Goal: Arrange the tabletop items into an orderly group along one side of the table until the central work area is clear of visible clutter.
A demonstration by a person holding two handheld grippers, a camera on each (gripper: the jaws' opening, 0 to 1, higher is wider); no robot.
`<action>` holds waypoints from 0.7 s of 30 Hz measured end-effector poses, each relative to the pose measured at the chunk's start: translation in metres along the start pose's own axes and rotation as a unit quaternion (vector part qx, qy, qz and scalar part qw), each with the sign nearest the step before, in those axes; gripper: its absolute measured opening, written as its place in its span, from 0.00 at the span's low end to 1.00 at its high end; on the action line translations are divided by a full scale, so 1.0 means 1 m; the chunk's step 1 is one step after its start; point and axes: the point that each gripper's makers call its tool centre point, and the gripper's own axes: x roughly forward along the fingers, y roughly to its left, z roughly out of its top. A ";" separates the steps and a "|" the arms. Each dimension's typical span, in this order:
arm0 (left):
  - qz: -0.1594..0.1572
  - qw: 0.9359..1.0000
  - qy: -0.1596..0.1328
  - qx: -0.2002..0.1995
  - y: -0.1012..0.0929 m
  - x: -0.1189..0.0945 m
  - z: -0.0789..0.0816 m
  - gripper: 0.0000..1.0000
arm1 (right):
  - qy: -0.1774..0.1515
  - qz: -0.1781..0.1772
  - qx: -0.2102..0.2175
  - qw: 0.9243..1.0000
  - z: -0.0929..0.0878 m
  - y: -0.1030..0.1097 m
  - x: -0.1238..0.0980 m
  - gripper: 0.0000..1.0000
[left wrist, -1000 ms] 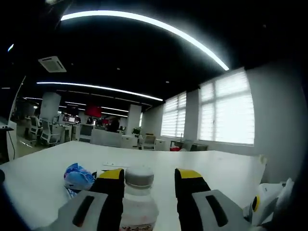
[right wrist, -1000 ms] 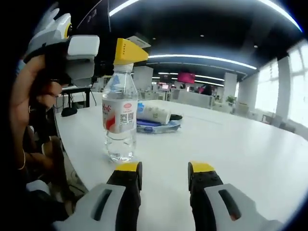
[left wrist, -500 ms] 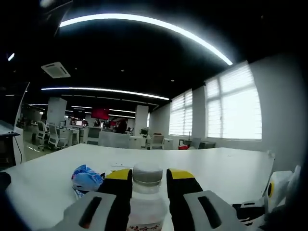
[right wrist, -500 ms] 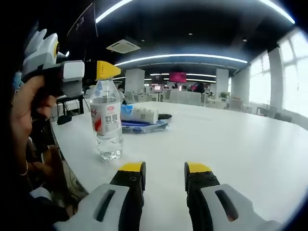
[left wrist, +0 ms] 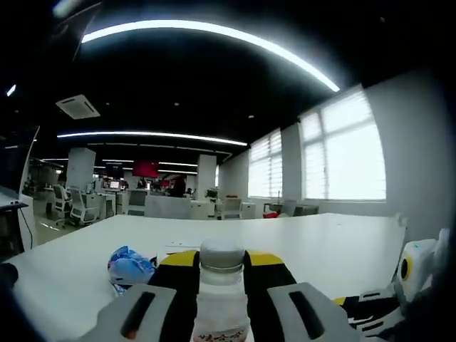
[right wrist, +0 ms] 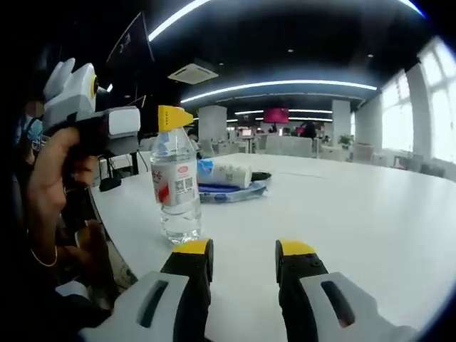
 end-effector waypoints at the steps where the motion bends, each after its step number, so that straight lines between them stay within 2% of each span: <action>1: 0.001 1.000 -0.002 0.007 -0.001 0.001 0.001 0.22 | 0.004 -0.005 -0.004 1.000 -0.002 -0.002 0.000 0.33; 3: 0.002 0.999 -0.016 0.038 -0.003 0.002 0.004 0.22 | 0.014 -0.024 -0.021 0.999 -0.006 -0.010 0.000 0.33; 4: 0.004 0.999 -0.015 0.033 -0.003 0.002 0.002 0.22 | 0.015 -0.031 -0.029 0.999 -0.007 -0.012 0.000 0.33; 7: 0.009 0.999 -0.015 0.044 -0.004 0.001 0.002 0.22 | 0.013 -0.023 -0.019 0.999 -0.007 -0.012 -0.001 0.33; 15: 0.011 0.999 -0.008 0.033 -0.004 -0.001 -0.001 0.21 | 0.016 -0.020 -0.012 1.000 -0.009 -0.013 0.000 0.32; 17: 0.006 0.999 -0.009 0.041 -0.005 0.000 -0.002 0.21 | 0.016 -0.020 -0.009 1.000 -0.009 -0.013 0.000 0.32; 21: -0.001 0.999 -0.012 0.034 -0.005 0.000 -0.002 0.21 | 0.024 -0.027 -0.020 0.999 -0.012 -0.014 0.002 0.32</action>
